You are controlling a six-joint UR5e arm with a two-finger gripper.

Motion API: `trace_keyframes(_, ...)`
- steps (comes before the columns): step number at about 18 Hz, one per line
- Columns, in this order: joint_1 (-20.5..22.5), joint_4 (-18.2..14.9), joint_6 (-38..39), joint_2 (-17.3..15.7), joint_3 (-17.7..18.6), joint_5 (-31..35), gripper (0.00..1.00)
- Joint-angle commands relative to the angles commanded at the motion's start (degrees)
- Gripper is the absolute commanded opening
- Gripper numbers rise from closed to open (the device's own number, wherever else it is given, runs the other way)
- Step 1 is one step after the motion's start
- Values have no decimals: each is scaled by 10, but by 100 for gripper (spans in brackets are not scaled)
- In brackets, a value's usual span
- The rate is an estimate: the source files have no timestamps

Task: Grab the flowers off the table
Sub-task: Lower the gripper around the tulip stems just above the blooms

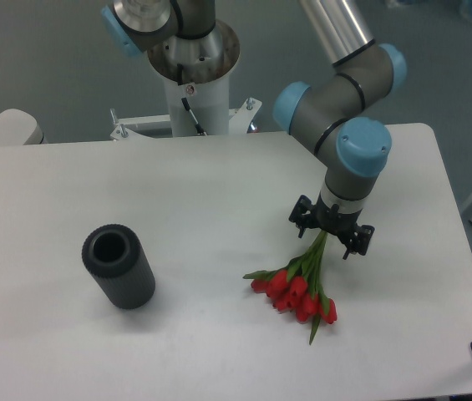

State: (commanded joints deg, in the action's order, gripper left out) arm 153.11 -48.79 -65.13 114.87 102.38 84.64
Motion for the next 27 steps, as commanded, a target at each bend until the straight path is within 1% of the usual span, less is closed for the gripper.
trace_keyframes(2,-5,10,1,1,4,2,100)
trace_keyframes(3,-13,12,2,3,5,2,100)
trace_keyframes(5,-15,13,8,4,6,2,100)
trace_keyframes(7,-17,19,11,10,6,1,100)
trace_keyframes(10,-22,40,14,24,2,1,100)
trace_keyframes(12,-22,42,13,26,4,1,100)
trace_keyframes(14,-25,51,12,33,4,1,100)
trace_keyframes(27,-26,55,14,45,6,2,100)
